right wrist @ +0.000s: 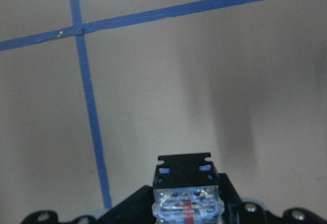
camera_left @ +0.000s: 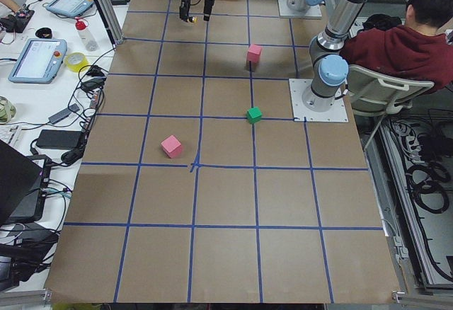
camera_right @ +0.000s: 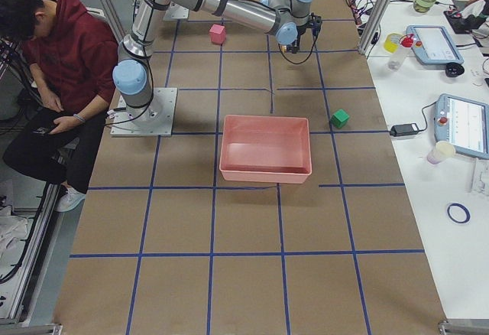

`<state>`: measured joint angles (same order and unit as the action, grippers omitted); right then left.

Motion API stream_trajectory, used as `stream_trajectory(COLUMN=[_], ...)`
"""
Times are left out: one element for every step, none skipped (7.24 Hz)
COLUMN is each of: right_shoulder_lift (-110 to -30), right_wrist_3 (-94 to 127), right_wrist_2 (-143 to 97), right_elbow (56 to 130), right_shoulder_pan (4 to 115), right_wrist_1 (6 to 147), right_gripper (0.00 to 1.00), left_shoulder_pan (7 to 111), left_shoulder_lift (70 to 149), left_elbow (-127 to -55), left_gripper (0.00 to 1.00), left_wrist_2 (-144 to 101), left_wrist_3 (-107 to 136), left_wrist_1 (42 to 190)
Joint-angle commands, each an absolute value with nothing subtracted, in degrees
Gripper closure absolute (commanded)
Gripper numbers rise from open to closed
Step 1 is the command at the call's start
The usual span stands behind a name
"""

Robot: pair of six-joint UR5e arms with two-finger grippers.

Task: Align button upright
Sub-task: 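Lift the button out of the bin and carry it to the table center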

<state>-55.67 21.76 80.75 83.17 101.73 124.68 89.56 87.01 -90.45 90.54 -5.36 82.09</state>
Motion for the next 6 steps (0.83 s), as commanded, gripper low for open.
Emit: stream_trajectory(right_shoulder_lift=[-51.8, -51.1, -49.8, -49.1, -49.0, -48.9], right_wrist_3=[24.3, 25.6, 25.6, 25.1, 22.4, 18.0], right_wrist_2=[80.6, 80.6, 80.6, 80.5, 80.6, 80.6], right_elbow=[78.9, 77.9, 77.3, 77.3, 77.7, 77.7], right_shoulder_pan=[104.3, 105.5, 106.3, 106.9, 107.1, 107.1], right_wrist_1=[124.8, 124.8, 125.2, 125.2, 125.3, 125.2], right_gripper=[1.00, 1.00, 1.00, 1.00, 1.00, 0.98], left_shoulder_pan=[89.6, 89.5, 89.4, 89.5, 89.4, 89.4], left_shoulder_lift=[87.0, 87.0, 87.0, 87.0, 87.0, 87.0], left_elbow=[-90.4, -90.4, -90.4, -90.4, -90.4, -90.4], left_gripper=[0.00, 0.00, 0.00, 0.00, 0.00, 0.00], left_wrist_2=[90.5, 90.5, 90.5, 90.6, 90.6, 90.5], left_wrist_3=[-5.4, -5.4, -5.4, -5.4, -5.4, -5.4], left_wrist_1=[82.1, 82.1, 82.1, 82.1, 82.1, 82.1])
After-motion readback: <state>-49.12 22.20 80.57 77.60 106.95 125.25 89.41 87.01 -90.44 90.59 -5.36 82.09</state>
